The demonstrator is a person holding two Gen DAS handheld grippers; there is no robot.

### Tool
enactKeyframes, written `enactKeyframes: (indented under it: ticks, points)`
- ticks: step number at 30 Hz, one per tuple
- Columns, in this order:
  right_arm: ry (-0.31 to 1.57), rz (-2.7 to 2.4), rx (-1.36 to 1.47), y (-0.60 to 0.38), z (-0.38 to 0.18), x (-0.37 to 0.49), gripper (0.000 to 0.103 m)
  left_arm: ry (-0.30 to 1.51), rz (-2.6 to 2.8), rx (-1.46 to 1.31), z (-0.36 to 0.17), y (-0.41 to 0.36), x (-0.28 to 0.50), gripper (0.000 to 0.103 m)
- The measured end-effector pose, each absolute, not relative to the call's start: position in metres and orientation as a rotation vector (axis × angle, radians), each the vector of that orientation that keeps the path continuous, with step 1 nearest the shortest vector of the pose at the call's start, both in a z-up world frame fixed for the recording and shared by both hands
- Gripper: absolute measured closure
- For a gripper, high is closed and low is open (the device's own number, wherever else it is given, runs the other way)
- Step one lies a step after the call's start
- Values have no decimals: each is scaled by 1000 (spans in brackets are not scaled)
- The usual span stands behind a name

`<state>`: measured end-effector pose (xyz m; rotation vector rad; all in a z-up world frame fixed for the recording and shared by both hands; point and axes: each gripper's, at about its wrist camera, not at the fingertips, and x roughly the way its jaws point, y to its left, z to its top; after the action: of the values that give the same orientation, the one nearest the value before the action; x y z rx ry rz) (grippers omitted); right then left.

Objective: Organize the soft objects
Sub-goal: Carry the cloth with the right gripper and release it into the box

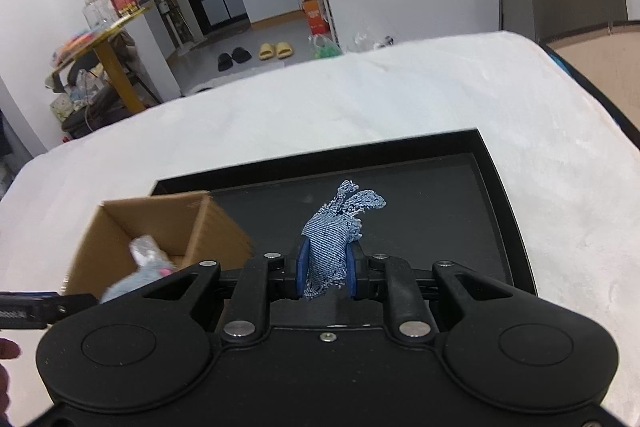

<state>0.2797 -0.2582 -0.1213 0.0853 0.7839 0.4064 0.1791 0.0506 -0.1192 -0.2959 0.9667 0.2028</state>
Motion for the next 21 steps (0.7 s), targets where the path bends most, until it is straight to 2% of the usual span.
enactKeyframes:
  ticks: [6,12,16,21]
  points:
    - [771,423,75,-245,-105,266,84,951,167,-314,-119,57,166,16]
    - [762,461,65,-226,-95,249,84,950,126,-321,-123,62,154,25]
    - [769,480,59,-216,-92,242,83,956,114,-326,-125,68,148,36]
    - [779,504,44,-202,-88,233,83,964,95,-345,-128,76,141,56]
